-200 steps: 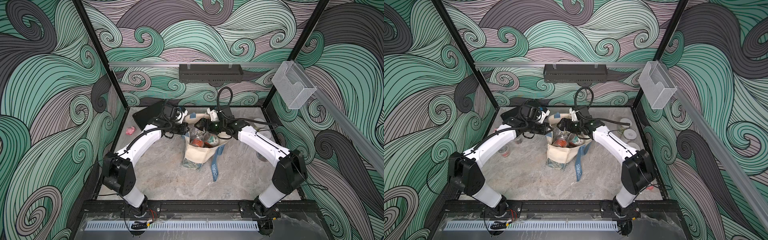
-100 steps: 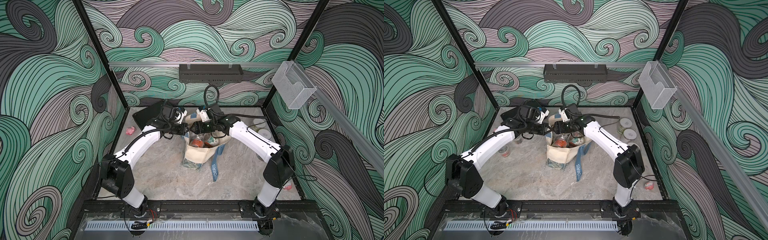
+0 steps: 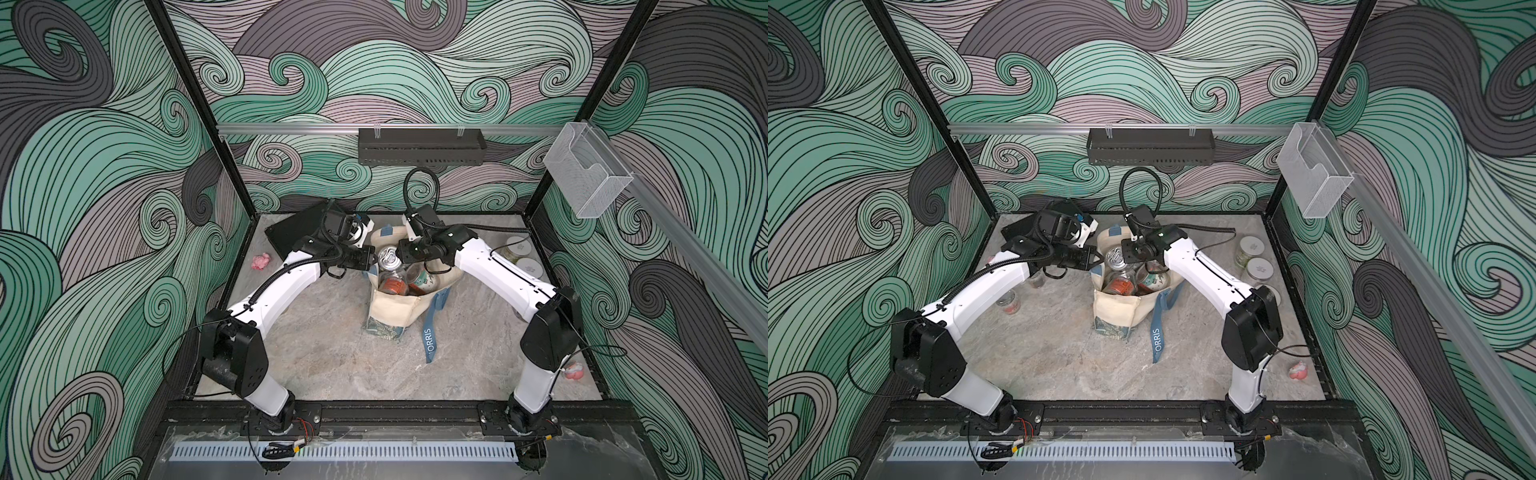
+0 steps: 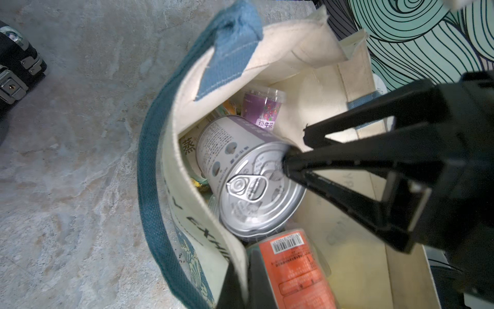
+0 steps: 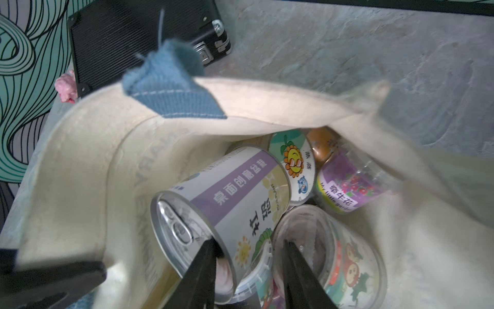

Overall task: Take out the seed jars from the canvas bag
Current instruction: Pick up the seed jar from the canvas bag.

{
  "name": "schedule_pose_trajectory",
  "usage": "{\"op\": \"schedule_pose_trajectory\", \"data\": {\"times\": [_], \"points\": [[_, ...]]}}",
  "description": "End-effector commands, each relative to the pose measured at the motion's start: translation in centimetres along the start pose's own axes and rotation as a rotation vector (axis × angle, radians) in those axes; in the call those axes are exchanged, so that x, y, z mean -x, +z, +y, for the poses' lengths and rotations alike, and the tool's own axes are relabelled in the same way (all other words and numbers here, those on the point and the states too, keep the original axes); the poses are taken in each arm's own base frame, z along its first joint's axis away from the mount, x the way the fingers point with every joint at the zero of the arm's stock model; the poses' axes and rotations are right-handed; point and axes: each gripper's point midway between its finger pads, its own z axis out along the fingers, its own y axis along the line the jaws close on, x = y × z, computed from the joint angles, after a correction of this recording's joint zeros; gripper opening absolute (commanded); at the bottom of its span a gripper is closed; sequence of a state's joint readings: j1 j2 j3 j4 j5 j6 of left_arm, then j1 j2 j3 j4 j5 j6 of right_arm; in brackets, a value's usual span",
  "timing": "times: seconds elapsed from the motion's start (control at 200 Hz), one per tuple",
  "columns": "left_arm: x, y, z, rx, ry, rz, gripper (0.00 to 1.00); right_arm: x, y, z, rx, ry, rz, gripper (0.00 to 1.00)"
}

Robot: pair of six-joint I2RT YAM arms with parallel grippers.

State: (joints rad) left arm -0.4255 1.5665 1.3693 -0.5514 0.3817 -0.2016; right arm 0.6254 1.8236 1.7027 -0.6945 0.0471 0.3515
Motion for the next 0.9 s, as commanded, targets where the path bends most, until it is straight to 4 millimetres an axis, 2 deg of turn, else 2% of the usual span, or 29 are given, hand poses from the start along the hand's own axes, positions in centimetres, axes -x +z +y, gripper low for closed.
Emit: {"op": "schedule_pose_trajectory", "data": {"times": [0.0, 0.205, 0.27, 0.325, 0.465, 0.61, 0.73, 0.891], "points": [[1.8, -1.8, -1.5, -0.039, 0.049, -0.076, 0.0, 0.7, -0.5, -4.5, -0.137, 0.042, -0.018, 0.38], [1.7, -1.8, -1.5, -0.04, 0.05, -0.076, 0.0, 0.4, -0.9, -8.3, -0.186, 0.112, -0.002, 0.39], [1.8, -1.9, -1.5, -0.043, 0.05, -0.077, 0.0, 0.3, -1.6, -8.7, -0.178, 0.129, -0.007, 0.4], [1.7, -1.9, -1.7, -0.049, 0.049, -0.077, 0.0, 0.4, -2.1, -8.2, -0.143, 0.128, -0.016, 0.42], [1.8, -1.8, -1.7, -0.055, 0.046, -0.076, 0.0, 0.6, -3.4, -5.5, 0.025, 0.129, -0.063, 0.56], [1.7, -1.7, -1.7, -0.055, 0.044, -0.071, 0.0, 0.9, -4.4, -4.0, 0.117, 0.129, -0.101, 0.69], [1.8, -1.6, -1.7, -0.059, 0.045, -0.072, 0.0, 0.9, -3.5, -3.4, 0.152, 0.147, -0.079, 0.81], [1.7, -1.7, -1.7, -0.055, 0.045, -0.071, 0.0, 0.2, -1.1, -4.7, 0.083, 0.18, -0.041, 0.98]]}}
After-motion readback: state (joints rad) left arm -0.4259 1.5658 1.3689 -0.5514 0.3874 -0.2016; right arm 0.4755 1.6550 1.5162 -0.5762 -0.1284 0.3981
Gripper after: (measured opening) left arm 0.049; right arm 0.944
